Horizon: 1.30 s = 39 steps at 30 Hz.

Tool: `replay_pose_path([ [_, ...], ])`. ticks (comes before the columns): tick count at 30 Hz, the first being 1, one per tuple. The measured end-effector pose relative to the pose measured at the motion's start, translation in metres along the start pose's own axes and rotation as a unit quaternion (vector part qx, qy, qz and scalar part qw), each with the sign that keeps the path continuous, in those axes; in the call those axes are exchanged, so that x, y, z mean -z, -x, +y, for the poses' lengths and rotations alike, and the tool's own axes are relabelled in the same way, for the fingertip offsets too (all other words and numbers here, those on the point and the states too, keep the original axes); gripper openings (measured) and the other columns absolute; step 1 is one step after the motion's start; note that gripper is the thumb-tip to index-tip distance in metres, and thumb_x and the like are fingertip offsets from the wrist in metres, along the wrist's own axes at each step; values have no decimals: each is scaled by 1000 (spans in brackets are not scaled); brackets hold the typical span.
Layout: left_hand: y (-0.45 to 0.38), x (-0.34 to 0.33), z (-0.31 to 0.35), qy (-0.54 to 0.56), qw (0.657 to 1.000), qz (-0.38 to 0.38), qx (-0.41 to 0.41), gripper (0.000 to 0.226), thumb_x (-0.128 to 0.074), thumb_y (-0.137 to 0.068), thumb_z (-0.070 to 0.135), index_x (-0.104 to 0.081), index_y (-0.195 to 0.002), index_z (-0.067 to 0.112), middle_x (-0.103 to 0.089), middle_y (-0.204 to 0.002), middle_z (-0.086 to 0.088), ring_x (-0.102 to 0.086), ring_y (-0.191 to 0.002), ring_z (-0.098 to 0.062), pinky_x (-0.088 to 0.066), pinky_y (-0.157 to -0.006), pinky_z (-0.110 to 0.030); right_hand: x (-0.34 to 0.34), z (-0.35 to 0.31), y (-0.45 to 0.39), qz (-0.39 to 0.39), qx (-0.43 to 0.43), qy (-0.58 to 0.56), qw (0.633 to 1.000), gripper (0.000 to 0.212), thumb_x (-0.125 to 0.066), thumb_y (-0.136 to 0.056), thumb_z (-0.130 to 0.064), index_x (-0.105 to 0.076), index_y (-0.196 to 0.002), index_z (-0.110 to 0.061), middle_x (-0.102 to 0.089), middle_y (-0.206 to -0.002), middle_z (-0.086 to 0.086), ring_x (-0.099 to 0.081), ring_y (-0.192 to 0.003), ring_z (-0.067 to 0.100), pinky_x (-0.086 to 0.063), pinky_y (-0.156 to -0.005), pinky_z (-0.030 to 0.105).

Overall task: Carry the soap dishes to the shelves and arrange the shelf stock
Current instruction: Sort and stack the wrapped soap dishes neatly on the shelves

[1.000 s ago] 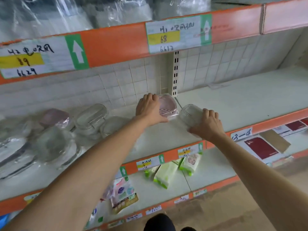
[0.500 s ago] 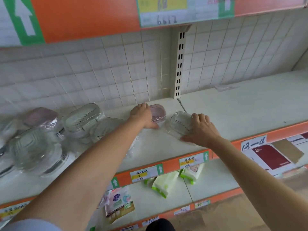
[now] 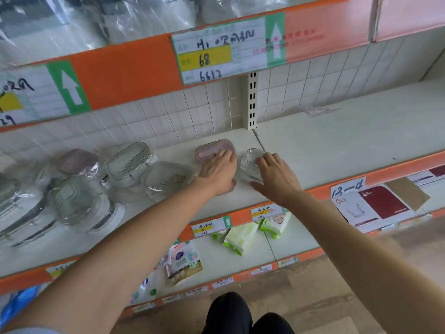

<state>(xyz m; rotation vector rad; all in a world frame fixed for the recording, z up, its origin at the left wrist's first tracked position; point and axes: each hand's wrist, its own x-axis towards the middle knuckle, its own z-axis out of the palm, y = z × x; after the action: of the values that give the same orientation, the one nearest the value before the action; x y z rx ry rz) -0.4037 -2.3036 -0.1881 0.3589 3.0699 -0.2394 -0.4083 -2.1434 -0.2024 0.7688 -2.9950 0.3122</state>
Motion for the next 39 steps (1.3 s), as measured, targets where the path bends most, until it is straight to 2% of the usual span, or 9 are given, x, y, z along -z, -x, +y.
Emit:
replay_pose_path([
  [3,23,6,12,23,998,-52,3,58,-60,-89,31,-37,-134,3,-40,-139,-14,-36,-131,-28,-35,-102,-38,10,-6,19,-69,3,-14,997,53,-59,-89,-40,-42,-129,-8,-45,-129,9,-39,-122,27,-34,-98,35],
  [5,38,15,18,37,995,-91,0,49,-59,-89,31,-44,-127,4,-45,-134,-13,-40,-128,-28,-37,-101,-37,23,-10,33,-108,8,-18,994,53,-58,-90,-40,-42,-129,-9,-45,-130,9,-39,-123,26,-35,-97,35],
  [7,54,27,22,55,991,-120,-2,43,-59,-89,29,-49,-124,5,-50,-129,-12,-44,-124,-28,-40,-98,-37,39,-14,48,-127,12,-29,991,51,-58,-90,-38,-42,-129,-9,-46,-131,8,-38,-125,25,-36,-96,35],
  [12,98,66,25,112,978,-178,12,46,-58,-90,30,-49,-128,6,-50,-129,-12,-47,-123,-29,-42,-96,-38,79,-33,80,-167,20,-42,985,47,-58,-90,-34,-45,-128,-10,-48,-129,8,-40,-125,26,-39,-97,36],
  [15,128,87,22,130,970,-203,14,41,-59,-89,30,-51,-122,6,-51,-125,-12,-49,-118,-29,-42,-89,-35,102,-51,95,-197,28,-45,979,47,-58,-90,-34,-45,-128,-10,-48,-127,9,-42,-123,27,-42,-94,37],
  [18,157,105,14,145,965,-218,20,41,-59,-88,29,-52,-121,6,-52,-123,-11,-50,-117,-29,-44,-91,-34,120,-74,108,-215,53,-42,974,49,-58,-90,-33,-44,-130,-9,-48,-128,10,-44,-122,27,-38,-93,33],
  [24,214,143,-13,156,965,-208,46,31,-60,-87,24,-58,-111,6,-58,-116,-12,-55,-107,-30,-49,-89,-38,156,-130,135,-217,99,-43,970,46,-58,-90,-31,-44,-129,-9,-50,-125,9,-50,-117,28,-42,-88,35],
  [32,301,194,-52,164,973,-137,92,40,-62,-88,31,-55,-121,11,-56,-126,-10,-55,-113,-27,-47,-93,-36,210,-209,166,-180,153,-10,972,48,-57,-92,-31,-42,-134,-12,-47,-131,7,-49,-119,26,-42,-90,35],
  [39,347,251,-83,148,981,-38,123,30,-60,-87,25,-62,-112,8,-61,-116,-11,-58,-107,-30,-50,-87,-38,259,-262,170,-126,190,17,973,49,-59,-92,-31,-42,-133,-10,-48,-130,9,-51,-118,28,-42,-90,35],
])
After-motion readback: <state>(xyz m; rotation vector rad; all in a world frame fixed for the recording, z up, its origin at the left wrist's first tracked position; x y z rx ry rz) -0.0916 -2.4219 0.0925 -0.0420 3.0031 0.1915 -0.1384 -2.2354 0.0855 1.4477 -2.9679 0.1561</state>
